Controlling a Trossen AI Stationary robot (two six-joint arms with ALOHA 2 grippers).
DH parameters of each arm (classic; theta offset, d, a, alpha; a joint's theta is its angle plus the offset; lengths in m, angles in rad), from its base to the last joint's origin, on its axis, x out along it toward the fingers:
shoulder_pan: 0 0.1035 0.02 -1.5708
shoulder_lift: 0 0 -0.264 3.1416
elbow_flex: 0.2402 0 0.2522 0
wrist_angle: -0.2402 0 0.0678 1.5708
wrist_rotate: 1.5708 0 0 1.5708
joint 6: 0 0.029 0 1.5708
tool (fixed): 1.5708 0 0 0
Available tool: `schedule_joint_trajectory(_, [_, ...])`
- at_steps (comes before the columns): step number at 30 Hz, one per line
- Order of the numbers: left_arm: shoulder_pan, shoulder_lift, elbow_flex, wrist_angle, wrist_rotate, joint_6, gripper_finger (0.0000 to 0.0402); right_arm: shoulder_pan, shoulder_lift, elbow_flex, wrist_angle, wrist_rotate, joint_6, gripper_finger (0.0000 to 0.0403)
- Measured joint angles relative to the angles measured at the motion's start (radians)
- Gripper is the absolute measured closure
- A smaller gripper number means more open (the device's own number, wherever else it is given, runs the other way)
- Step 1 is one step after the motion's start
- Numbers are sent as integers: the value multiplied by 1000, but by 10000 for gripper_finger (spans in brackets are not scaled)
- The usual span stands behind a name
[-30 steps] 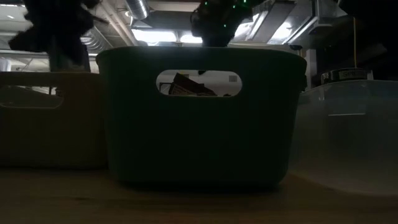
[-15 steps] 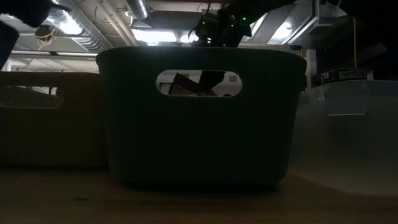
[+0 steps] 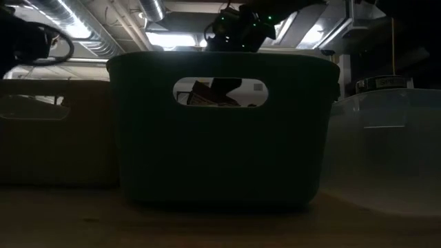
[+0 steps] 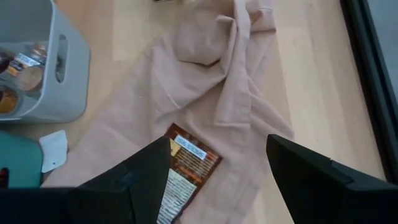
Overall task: Sort spices by type
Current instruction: Put the black seasoning can into the yellow bin
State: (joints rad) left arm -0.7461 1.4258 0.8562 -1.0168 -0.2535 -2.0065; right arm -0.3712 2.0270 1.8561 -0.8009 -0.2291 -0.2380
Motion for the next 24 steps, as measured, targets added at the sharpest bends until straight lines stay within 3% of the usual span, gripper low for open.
schedule_joint_trajectory(5, [1, 48, -1, 7, -13, -35, 275, -1, 0, 0, 0, 0, 1, 139])
schedule_joint_trajectory(12, [1, 53, -1, 50, 5, 43, 230, -1, 0, 0, -1, 0, 1, 139])
schedule_joint_trajectory(17, [7, 49, -1, 73, 10, 102, 225, -1, 0, 0, -2, 0, 1, 139])
schedule_joint_trajectory(24, [7, -2, 2, 55, 11, 63, 227, -1, 0, 0, -11, 0, 1, 139])
